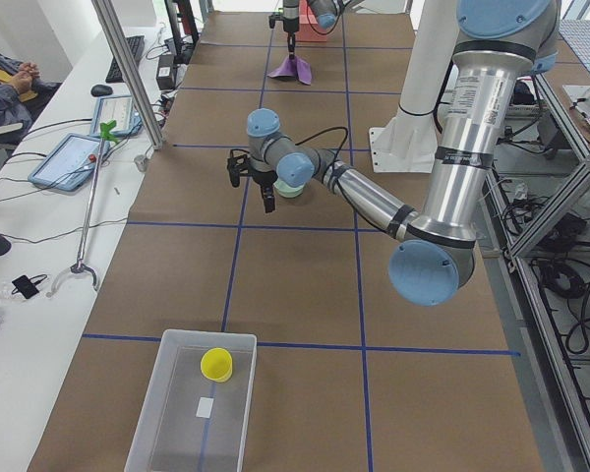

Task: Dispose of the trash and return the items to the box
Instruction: 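Carry the purple cloth into the pink bin while the left gripper reaches the green bowl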

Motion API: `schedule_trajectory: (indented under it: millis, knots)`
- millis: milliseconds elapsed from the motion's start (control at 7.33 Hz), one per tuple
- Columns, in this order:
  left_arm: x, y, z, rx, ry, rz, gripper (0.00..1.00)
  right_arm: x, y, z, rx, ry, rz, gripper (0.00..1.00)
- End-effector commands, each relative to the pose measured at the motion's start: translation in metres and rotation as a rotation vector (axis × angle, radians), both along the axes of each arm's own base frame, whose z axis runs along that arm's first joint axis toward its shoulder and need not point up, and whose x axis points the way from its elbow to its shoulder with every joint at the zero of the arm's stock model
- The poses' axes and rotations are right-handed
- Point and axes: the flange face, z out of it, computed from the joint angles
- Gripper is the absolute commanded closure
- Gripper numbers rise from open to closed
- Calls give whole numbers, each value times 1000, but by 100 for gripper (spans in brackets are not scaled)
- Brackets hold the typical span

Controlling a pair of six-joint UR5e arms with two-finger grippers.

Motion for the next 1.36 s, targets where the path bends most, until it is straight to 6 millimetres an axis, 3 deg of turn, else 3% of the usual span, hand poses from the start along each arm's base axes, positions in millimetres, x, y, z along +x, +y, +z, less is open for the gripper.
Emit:
schedule_trajectory:
  millis: [0,136,409,545,682,818,955,1227]
  knots:
    - [82,39,-12,4,-41,13,1,83,-6,-11,42,-80,64,100]
    - [117,45,-25,2,-39,18,1,128,-7,-8,73,-66,92,100]
    - [142,46,-18,-23,-57,32,2,210,-6,-10,131,25,58,100]
    - [153,47,-19,-17,-65,36,10,252,-13,-17,151,67,17,100]
    - [161,47,-18,-7,-77,26,33,293,-7,-7,173,139,-34,100]
    - [161,48,-17,-9,-79,25,79,315,-5,-2,195,199,-69,100]
    - [161,47,-16,-9,-79,25,100,331,-1,14,206,218,-89,100]
    - [156,47,-24,-6,-63,27,100,355,3,76,199,215,-171,100]
